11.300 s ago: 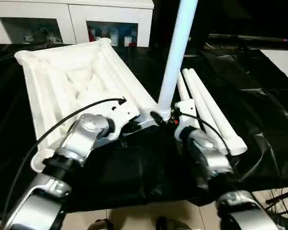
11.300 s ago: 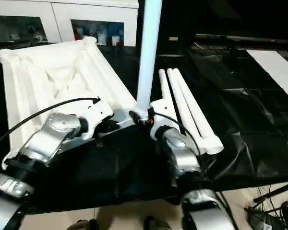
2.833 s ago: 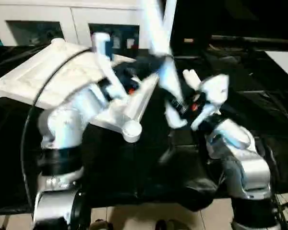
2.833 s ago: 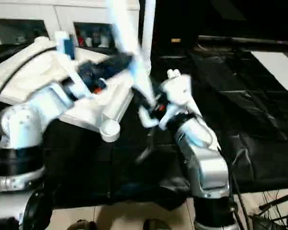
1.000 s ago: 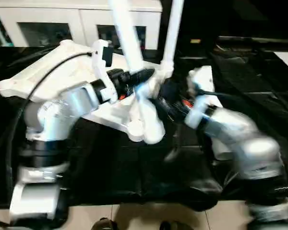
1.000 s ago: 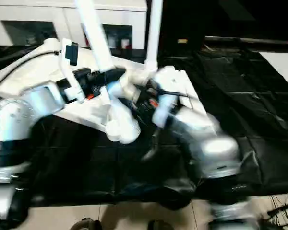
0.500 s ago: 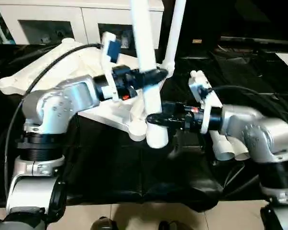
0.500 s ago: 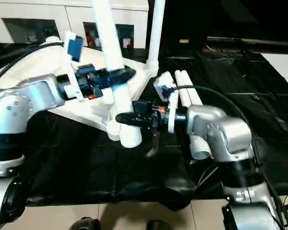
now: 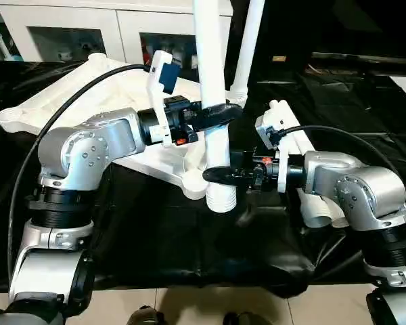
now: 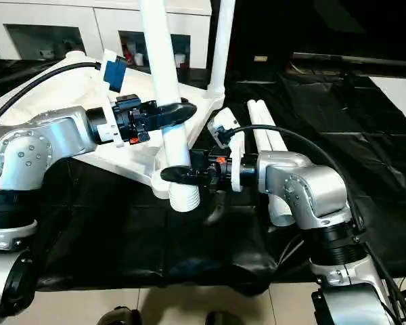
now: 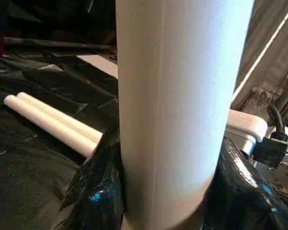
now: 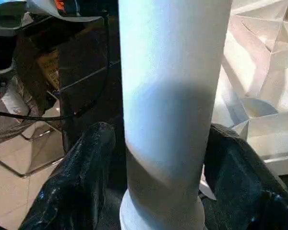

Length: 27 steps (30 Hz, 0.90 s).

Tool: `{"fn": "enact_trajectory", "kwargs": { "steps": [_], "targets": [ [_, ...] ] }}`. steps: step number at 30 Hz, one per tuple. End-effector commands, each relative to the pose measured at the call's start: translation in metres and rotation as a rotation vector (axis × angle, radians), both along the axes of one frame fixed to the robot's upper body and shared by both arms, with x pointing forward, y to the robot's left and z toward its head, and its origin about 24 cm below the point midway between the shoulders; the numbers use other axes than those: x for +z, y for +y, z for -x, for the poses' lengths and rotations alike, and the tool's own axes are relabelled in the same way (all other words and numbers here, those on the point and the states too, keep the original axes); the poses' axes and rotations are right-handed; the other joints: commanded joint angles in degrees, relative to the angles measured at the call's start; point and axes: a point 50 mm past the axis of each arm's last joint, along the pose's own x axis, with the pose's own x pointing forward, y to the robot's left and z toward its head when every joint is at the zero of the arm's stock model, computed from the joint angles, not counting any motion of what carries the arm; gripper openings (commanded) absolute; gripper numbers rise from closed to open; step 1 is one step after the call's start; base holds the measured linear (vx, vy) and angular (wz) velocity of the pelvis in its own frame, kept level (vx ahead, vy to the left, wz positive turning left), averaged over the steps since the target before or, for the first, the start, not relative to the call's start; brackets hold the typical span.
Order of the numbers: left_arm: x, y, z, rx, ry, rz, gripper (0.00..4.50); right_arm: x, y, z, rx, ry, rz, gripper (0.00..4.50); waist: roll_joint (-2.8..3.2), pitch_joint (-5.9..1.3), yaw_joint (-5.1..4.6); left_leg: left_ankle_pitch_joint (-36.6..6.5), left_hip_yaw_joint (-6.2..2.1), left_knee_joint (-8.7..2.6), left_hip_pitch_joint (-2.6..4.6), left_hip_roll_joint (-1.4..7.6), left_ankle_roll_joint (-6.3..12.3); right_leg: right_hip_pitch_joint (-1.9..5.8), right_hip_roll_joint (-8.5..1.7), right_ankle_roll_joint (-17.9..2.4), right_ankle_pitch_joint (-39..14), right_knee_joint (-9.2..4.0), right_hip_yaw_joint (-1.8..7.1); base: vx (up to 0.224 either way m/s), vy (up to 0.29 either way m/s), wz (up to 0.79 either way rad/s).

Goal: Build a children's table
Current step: Pick table leg

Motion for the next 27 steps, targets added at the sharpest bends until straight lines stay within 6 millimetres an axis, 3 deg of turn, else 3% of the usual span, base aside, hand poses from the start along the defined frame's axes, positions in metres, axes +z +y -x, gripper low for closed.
{"fn": "enact_trajectory", "kwargs": {
  "steps": [1, 8, 25, 27],
  "targets": [
    [0.011, -0.005, 0.004, -0.032, -0.067, -0.016, 1.84, 0.003, -0.001, -0.003, -0.006, -0.004, 0.024, 2.94, -0.38, -4.93, 0.22, -10.68, -0.16, -3.61, 1.27, 1.17, -0.19, 3.51, -3.35, -7.4, -20.1, -4.3, 1.92, 0.0, 0.0, 0.0],
    [0.012, -0.005, 0.009, -0.063, -0.082, -0.017, 1.84, -0.001, 0.0, -0.001, 0.019, 0.02, 0.025, 2.94, -0.57, -5.14, 0.31, -9.56, -0.09, -3.54, 1.21, 1.25, 0.07, 3.69, -3.39, -8.56, -17.58, -3.94, 1.94, 0.0, 0.0, 0.0],
    [0.011, -0.01, 0.015, -0.116, -0.095, -0.034, 1.84, -0.007, 0.005, 0.004, 0.094, 0.058, 0.011, 2.94, -0.94, -5.36, 0.49, -9.99, -0.1, -3.5, 1.28, 1.28, -0.31, 3.64, -3.4, -8.25, -17.82, -3.92, 1.92, 0.0, 0.0, 0.0],
    [0.01, -0.01, 0.015, -0.121, -0.096, -0.04, 1.84, -0.008, 0.005, 0.004, 0.093, 0.058, 0.015, 2.77, -0.93, -5.39, 0.51, -9.98, -0.11, -3.48, 1.25, 1.28, -0.42, 3.68, -3.42, -8.26, -17.93, -3.88, 1.94, 0.0, 0.0, 0.0]
  ]
}}
